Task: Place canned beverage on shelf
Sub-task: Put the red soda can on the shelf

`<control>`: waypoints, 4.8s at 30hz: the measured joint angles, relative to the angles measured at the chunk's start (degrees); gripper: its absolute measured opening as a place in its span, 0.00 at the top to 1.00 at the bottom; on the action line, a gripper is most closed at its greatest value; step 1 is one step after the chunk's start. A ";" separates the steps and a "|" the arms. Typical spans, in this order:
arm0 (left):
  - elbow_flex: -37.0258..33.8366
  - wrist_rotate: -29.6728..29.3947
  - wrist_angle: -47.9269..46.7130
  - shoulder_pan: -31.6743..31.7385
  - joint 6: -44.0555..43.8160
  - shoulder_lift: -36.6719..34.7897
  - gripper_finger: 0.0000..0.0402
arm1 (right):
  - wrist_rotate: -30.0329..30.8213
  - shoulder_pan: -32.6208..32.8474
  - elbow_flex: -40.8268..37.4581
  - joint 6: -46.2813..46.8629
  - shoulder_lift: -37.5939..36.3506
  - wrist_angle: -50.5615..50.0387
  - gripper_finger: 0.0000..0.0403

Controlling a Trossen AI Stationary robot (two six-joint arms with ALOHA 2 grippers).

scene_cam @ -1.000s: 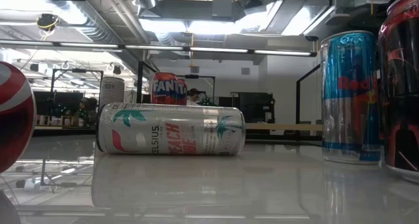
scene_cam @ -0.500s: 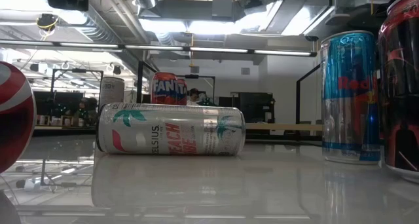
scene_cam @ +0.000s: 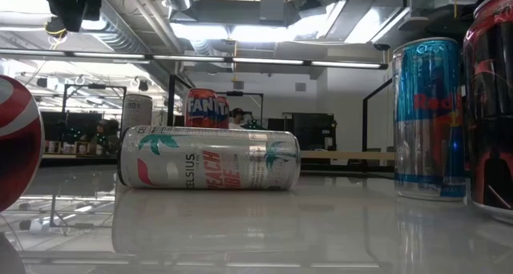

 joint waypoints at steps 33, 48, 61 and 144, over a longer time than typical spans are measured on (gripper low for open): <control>0.00 16.09 -4.86 -5.76 -8.12 -0.03 0.17 | 0.00 0.00 0.00 0.00 -0.01 0.00 0.41; 0.00 6.76 -4.99 -28.25 -38.33 -0.03 0.17 | 0.00 0.00 0.00 0.00 0.00 0.00 0.41; 0.00 2.49 -5.04 -37.18 -47.60 4.72 0.17 | 0.00 0.00 0.00 0.00 -0.01 0.01 0.41; 0.00 5.39 0.38 -39.95 -74.17 11.12 0.17 | 3.15 0.00 0.04 -0.02 0.00 -4.20 0.41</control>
